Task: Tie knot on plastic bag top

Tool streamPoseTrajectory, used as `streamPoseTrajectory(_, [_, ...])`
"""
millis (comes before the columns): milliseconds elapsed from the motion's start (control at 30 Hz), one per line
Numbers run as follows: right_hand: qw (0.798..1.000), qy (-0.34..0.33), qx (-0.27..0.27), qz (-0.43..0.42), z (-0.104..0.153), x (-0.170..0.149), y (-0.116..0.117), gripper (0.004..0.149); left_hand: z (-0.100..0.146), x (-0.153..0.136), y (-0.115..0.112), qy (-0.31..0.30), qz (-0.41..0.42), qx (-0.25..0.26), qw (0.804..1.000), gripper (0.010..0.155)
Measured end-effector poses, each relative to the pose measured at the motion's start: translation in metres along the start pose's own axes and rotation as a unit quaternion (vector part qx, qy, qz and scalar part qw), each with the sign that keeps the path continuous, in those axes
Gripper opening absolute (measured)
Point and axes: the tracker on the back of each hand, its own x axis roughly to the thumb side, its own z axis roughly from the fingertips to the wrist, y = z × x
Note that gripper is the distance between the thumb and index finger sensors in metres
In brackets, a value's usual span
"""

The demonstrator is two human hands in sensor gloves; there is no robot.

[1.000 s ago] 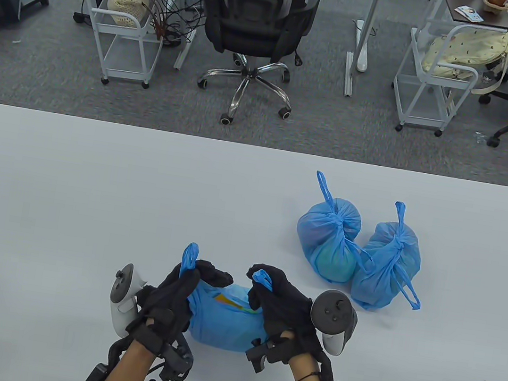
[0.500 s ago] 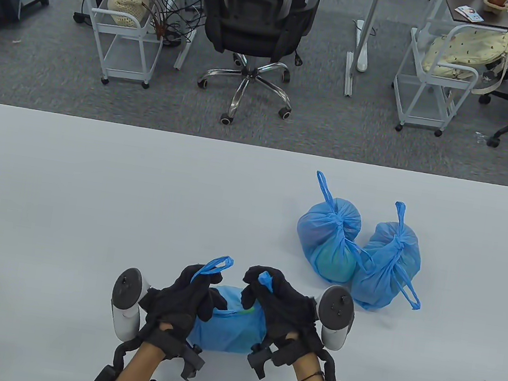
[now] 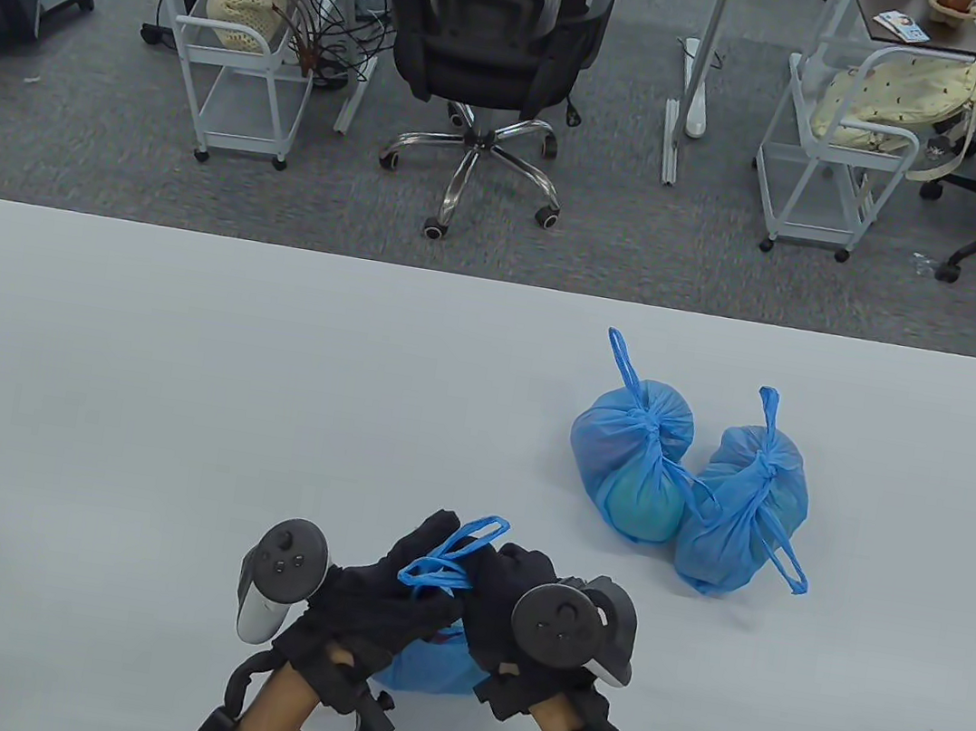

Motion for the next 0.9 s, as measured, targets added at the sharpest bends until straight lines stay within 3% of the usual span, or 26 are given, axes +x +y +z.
streamPoseTrajectory(100, [0.999, -0.002, 0.008, 0.039, 0.0, 0.007, 0.002, 0.038, 0.004, 0.0, 0.0, 0.005, -0.023, 0.063, 0.998, 0.07])
streamPoseTrajectory(133, [0.998, -0.002, 0.012, 0.054, 0.0, 0.009, 0.003, 0.038, 0.006, -0.001, 0.001, 0.015, -0.024, 0.096, 0.995, 0.059])
streamPoseTrajectory(200, [0.997, -0.007, 0.017, 0.07, 0.0, 0.011, 0.005, 0.037, 0.007, -0.005, 0.002, 0.028, 0.017, 0.128, 0.991, 0.047])
streamPoseTrajectory(333, [1.0, -0.001, 0.017, 0.014, 0.0, 0.007, 0.005, 0.039, 0.008, -0.013, 0.007, 0.039, 0.091, 0.12, 0.988, 0.05])
streamPoseTrajectory(433, [0.999, 0.011, 0.016, -0.043, 0.001, -0.005, 0.003, 0.05, 0.011, -0.02, 0.014, 0.039, 0.162, 0.136, 0.976, 0.05])
streamPoseTrajectory(533, [0.994, 0.017, -0.016, -0.102, 0.002, -0.015, -0.001, 0.044, 0.011, -0.028, 0.018, 0.04, 0.213, 0.135, 0.967, 0.05])
streamPoseTrajectory(700, [0.995, 0.0, -0.048, -0.088, 0.002, -0.01, -0.004, 0.037, 0.004, -0.023, 0.011, 0.02, 0.191, 0.065, 0.979, 0.057])
streamPoseTrajectory(833, [0.997, -0.02, -0.041, -0.065, 0.002, 0.0, -0.002, 0.036, 0.004, -0.014, 0.005, 0.013, 0.099, 0.071, 0.992, 0.052])
streamPoseTrajectory(900, [0.998, -0.027, -0.041, -0.051, 0.002, 0.001, -0.002, 0.037, 0.005, -0.014, 0.006, 0.017, 0.105, 0.088, 0.99, 0.047])
